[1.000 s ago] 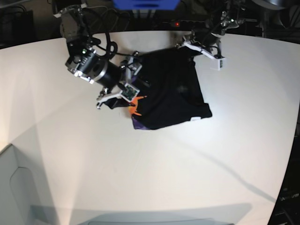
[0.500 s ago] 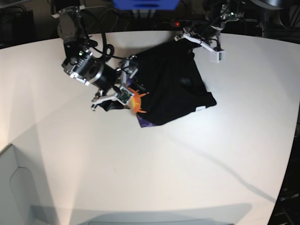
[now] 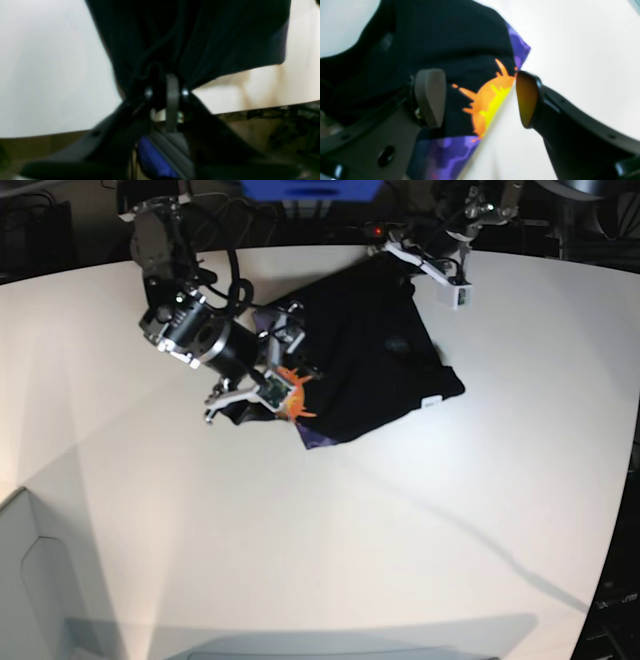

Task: Fold the T-shirt properly

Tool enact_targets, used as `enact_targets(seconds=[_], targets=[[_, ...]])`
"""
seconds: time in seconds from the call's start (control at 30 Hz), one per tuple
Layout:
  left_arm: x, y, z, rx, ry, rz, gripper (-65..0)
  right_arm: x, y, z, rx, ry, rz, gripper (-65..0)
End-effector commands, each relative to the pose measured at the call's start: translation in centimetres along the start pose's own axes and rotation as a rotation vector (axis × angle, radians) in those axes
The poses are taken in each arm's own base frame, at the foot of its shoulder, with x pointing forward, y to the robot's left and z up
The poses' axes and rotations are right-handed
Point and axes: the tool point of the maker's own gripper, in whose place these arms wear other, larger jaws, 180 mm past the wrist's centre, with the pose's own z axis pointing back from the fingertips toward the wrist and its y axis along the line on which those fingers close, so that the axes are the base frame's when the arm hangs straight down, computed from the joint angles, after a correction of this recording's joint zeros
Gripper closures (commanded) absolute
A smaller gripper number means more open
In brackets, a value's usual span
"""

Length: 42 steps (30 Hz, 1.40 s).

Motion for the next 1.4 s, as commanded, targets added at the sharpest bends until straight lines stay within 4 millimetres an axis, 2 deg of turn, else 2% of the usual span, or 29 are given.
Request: enact_targets(seconds=[0.0, 0.13, 0.17, 0.23, 0.5, 0.57, 0.7, 0.83, 1.07, 1.17, 1.37], targets=[[-0.2, -0.5, 0.3, -0.015, 0.008, -0.005, -16.7, 1.6, -0.1, 0.1, 0.002, -0.057, 0.008, -45.4], [-0.6, -0.4, 0.5, -0.021, 0.036, -0.051, -45.0, 1.9, -0.2, 0.0, 0.000, -0.063, 0.008, -45.4], [-0.7, -0.3, 0.6, -0.021, 0.046, -0.071, -50.2, 1.9, -0.2, 0.0, 0.000, -0.063, 0.008, -45.4], [-0.8, 0.0, 0.9, -0.023, 0.062, -0.112, -54.2, 1.9, -0.2, 0.0, 0.000, -0.064, 0.007, -45.4], [0.1, 0.2, 1.1, -0.025, 0.050, -0.152, -54.3, 2.5, -0.7, 0.0, -0.009, -0.077, 0.020, -45.4], [1.2, -0.2, 0.7, -0.041, 0.025, -0.152, -54.3, 2.5, -0.7, -0.1, -0.009, -0.076, 0.020, -45.4], [2.7, -2.8, 0.2, -0.155, 0.017, -0.066, -54.4, 1.7, -1.1, -0.8, -0.002, -0.053, 0.008, -45.4], [3.6, -7.0, -0.6, -0.302, 0.035, -0.047, -54.6, 1.2, -1.1, -1.0, 0.002, -0.042, -0.004, -45.4], [1.1, -12.8, -1.3, -0.471, 0.160, -0.246, -54.7, 1.5, -1.8, -1.1, -0.009, -0.044, 0.008, -45.4], [1.0, -13.8, -1.4, -0.504, 0.180, -0.316, -54.7, 1.3, -2.0, -1.2, -0.011, -0.036, 0.011, -45.4], [1.1, -13.3, -1.5, -0.493, 0.190, -0.356, -54.7, 1.5, -2.2, -1.2, -0.014, -0.040, 0.017, -45.4]])
